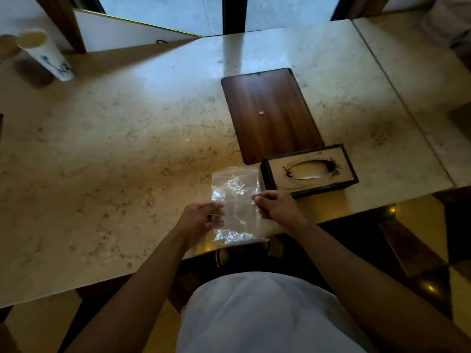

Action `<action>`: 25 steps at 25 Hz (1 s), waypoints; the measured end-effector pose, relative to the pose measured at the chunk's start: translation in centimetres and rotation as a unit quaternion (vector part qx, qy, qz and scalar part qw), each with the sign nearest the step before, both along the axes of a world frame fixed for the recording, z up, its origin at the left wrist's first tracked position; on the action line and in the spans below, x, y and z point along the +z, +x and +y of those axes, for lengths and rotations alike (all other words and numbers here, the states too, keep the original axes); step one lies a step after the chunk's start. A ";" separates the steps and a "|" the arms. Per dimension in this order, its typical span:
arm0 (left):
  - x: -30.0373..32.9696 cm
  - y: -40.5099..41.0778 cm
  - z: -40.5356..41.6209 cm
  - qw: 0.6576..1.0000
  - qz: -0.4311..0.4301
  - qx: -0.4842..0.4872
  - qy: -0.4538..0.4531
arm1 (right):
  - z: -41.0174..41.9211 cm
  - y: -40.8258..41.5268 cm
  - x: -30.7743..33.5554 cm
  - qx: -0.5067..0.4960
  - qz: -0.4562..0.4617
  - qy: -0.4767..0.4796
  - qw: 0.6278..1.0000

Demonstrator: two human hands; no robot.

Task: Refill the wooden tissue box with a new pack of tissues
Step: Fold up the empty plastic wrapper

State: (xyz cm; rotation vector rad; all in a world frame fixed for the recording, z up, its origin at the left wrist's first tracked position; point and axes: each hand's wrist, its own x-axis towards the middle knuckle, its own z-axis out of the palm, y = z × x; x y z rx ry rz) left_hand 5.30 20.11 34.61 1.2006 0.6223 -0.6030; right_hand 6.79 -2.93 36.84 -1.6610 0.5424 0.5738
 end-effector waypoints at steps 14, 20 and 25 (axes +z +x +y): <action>3.1 -5.2 -8.5 0.997 -0.061 0.037 -0.026 | -9.9 -4.1 2.7 0.023 -0.148 0.067 0.986; 4.2 -10.7 -18.7 0.993 -0.049 0.101 -0.021 | -19.5 -8.2 2.0 0.008 -0.079 0.119 0.990; 4.4 -13.5 -25.1 0.994 -0.089 0.020 0.065 | -26.1 -12.5 0.8 0.042 -0.110 0.097 0.988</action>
